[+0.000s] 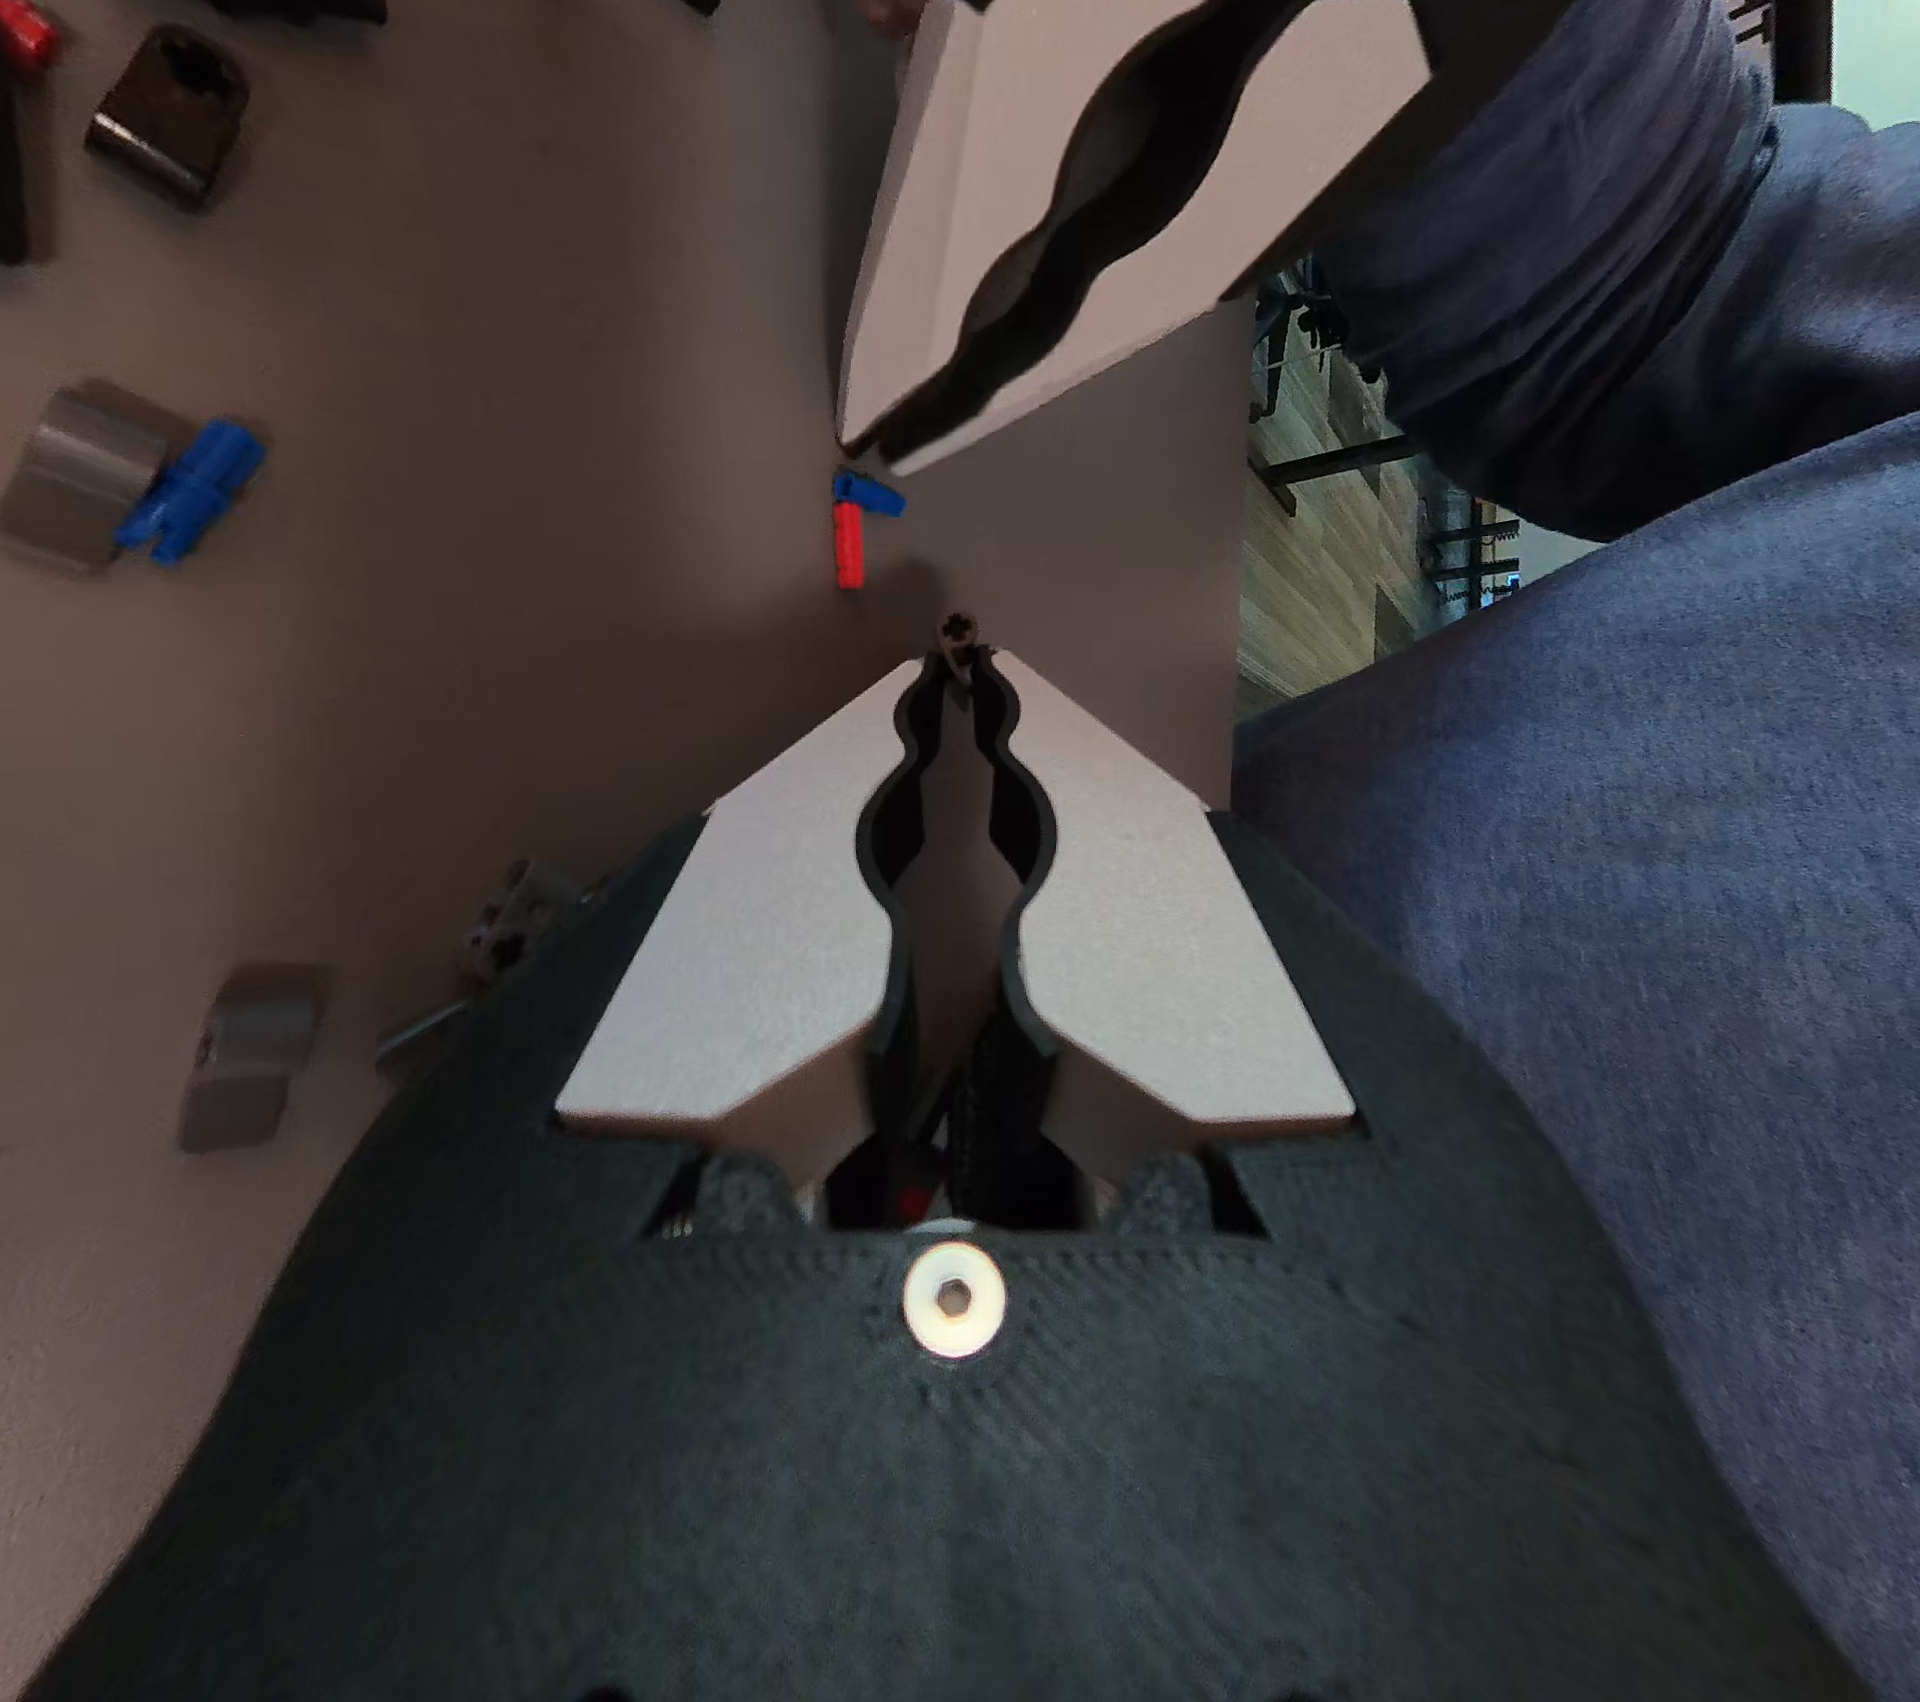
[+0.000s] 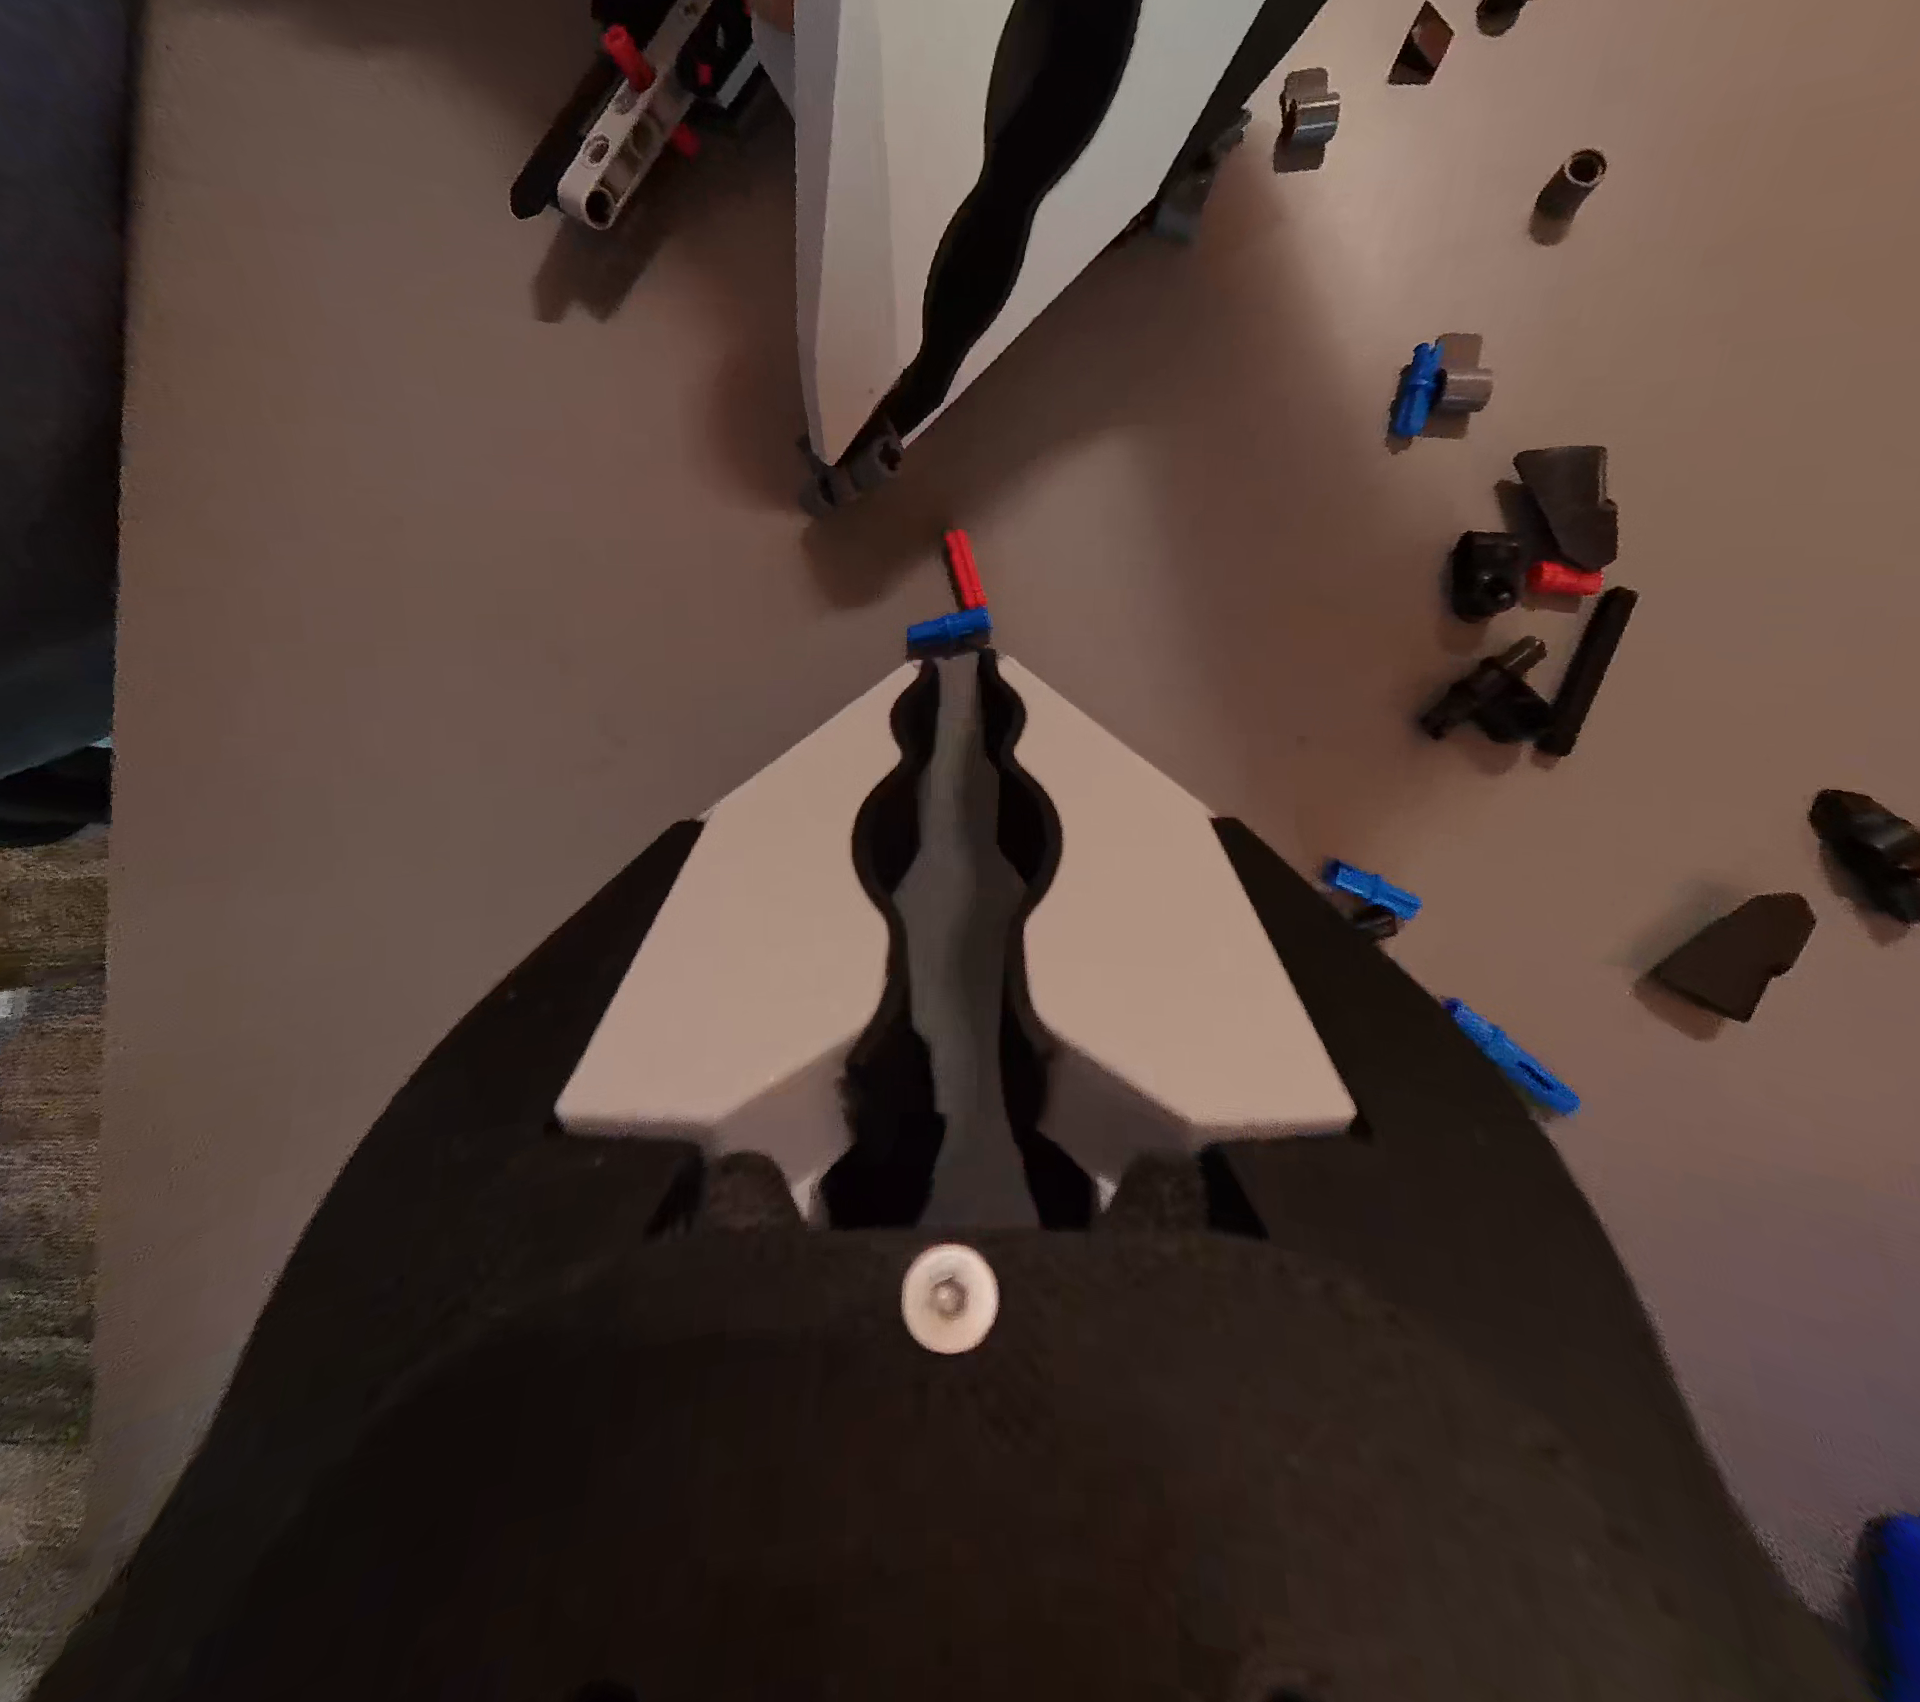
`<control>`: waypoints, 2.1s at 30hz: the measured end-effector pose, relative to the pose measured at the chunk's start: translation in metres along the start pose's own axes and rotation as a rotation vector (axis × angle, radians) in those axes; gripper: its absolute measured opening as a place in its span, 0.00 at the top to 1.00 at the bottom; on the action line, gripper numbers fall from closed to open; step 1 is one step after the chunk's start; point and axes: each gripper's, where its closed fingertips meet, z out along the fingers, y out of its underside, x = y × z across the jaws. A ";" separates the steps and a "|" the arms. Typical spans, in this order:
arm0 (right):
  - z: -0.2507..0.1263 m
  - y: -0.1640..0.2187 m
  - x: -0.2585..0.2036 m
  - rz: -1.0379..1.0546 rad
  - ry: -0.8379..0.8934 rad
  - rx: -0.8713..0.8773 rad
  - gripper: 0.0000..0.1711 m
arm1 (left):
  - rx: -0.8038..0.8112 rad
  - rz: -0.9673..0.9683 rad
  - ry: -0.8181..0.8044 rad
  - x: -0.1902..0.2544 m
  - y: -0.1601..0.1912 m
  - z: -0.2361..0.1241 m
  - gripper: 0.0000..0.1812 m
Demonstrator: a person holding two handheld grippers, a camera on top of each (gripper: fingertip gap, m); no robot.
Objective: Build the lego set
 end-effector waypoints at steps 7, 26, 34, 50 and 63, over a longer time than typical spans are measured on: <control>0.001 -0.002 0.002 -0.011 0.083 -0.007 0.93 | -0.006 0.001 0.000 0.000 0.002 0.002 0.98; 0.005 -0.008 0.001 0.037 0.112 0.045 0.92 | 0.029 -0.007 -0.013 0.000 0.006 -0.007 0.98; 0.006 -0.007 -0.006 0.024 0.082 0.056 0.99 | 0.022 -0.002 -0.010 0.002 0.006 -0.004 0.98; -0.003 -0.024 -0.025 0.074 0.153 0.220 1.00 | 0.037 0.193 -0.004 0.011 0.000 0.000 0.98; -0.033 -0.044 -0.032 -0.002 0.190 0.258 1.00 | 0.078 0.493 -0.080 0.039 -0.017 -0.016 0.98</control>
